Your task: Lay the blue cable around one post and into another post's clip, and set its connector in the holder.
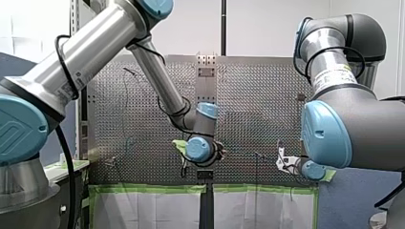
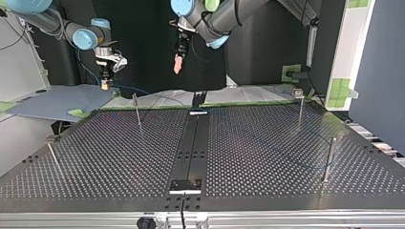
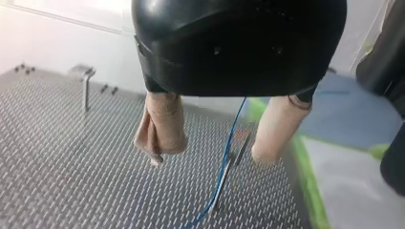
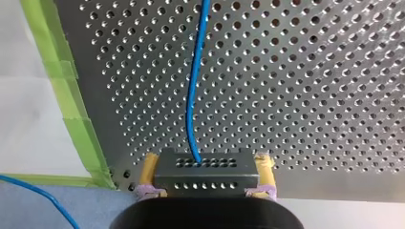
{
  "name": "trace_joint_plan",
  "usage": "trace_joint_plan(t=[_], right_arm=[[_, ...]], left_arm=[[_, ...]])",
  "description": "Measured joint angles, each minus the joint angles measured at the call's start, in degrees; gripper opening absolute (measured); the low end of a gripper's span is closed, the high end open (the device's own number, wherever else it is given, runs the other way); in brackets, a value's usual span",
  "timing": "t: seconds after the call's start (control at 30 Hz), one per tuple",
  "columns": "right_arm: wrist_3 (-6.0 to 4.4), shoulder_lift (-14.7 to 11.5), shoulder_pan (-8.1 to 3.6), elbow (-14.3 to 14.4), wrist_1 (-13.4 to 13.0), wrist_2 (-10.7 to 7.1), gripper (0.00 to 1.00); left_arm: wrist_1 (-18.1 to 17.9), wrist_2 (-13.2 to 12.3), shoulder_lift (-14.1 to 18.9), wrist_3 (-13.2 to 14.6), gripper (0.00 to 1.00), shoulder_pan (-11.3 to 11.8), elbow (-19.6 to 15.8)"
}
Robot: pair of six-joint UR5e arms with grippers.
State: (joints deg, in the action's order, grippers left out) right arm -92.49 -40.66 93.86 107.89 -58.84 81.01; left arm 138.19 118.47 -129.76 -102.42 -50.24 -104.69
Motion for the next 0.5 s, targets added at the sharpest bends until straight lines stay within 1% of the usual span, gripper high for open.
trace_joint_plan(t=[0.13, 0.17, 0.23, 0.37, 0.5], right_arm=[[1.41, 0.0, -0.01, 0.1, 0.2, -0.43, 0.00], [1.82, 0.0, 0.00, 0.2, 0.2, -0.75, 0.00], [2.31, 0.0, 0.02, 0.3, 0.2, -1.37, 0.00], [3.37, 0.0, 0.17, 0.4, 0.1, -3.27, 0.00], [4.12, 0.1, 0.31, 0.4, 0.1, -5.12, 0.00]], left_arm=[[-0.2, -0.3, -1.8, 0.0, 1.00, -2.0, 1.1], [-0.3, -0.4, -2.1, 0.0, 1.00, -2.5, 1.4], [-0.3, -0.7, -2.7, -0.1, 1.00, -3.6, 2.1], [-0.2, -1.1, -3.1, -0.1, 1.00, -5.3, 3.2], [-0.1, -1.4, -3.1, -0.1, 1.00, -7.4, 4.0]])
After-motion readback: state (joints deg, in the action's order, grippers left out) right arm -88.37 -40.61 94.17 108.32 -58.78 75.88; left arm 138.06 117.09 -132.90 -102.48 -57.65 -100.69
